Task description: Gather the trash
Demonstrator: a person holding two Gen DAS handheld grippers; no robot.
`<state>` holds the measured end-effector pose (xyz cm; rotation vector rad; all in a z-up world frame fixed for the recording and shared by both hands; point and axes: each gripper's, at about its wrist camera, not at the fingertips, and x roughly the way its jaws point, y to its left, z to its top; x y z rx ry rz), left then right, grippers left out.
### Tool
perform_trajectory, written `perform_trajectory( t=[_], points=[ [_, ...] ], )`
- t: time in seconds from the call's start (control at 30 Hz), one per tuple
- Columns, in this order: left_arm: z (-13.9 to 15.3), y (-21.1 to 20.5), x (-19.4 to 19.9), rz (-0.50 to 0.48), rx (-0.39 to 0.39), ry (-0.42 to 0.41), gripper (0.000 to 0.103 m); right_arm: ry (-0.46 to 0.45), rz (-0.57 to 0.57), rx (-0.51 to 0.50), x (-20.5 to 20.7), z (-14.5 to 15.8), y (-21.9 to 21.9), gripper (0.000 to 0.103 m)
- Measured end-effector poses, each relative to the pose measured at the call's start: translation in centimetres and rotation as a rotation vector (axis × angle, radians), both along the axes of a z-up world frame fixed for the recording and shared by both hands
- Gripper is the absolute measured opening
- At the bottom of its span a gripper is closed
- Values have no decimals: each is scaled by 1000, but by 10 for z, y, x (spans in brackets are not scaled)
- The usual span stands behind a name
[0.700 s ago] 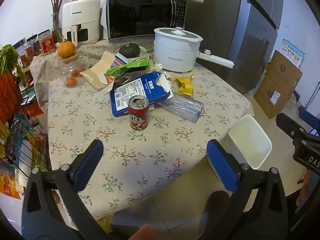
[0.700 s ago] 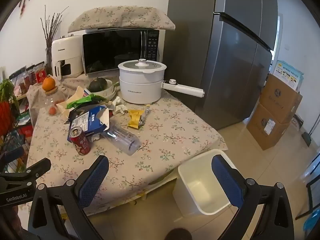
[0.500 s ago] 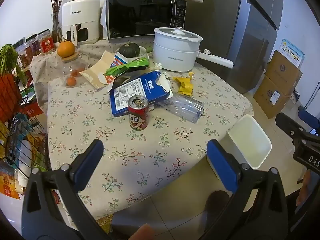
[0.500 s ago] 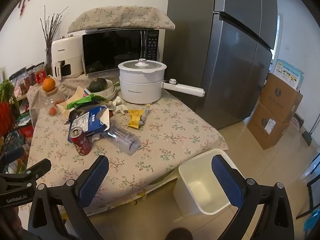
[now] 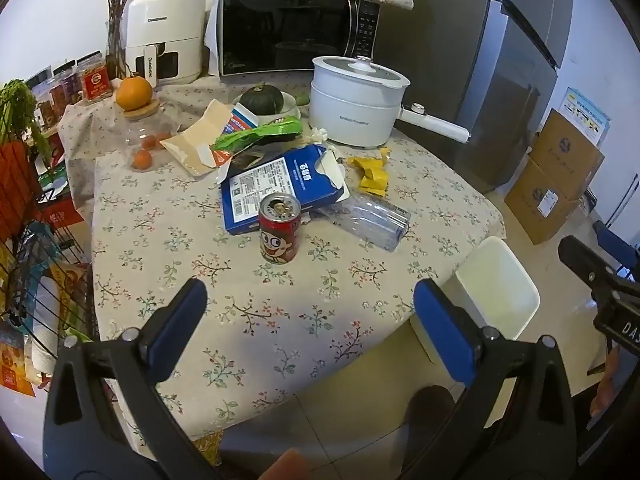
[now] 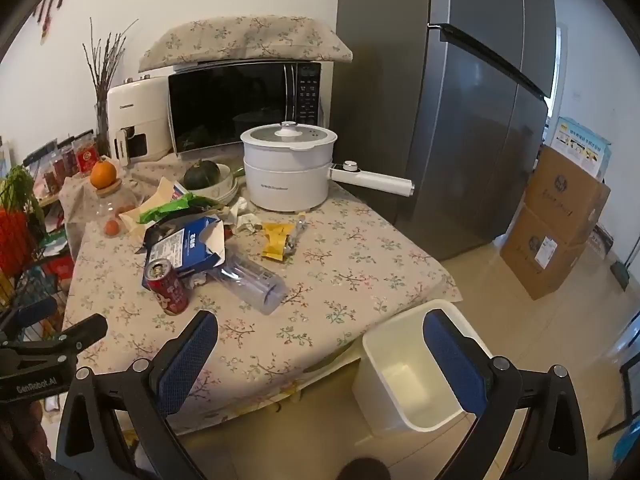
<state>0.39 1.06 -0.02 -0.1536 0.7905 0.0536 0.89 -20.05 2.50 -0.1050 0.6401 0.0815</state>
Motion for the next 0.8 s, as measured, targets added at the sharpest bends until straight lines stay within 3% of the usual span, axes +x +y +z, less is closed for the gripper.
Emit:
perform_trajectory(
  t=[0.8],
  points=[
    [2,6,2,14,-15,-3,103,6,-1,3,0,-3,2,103]
  ],
)
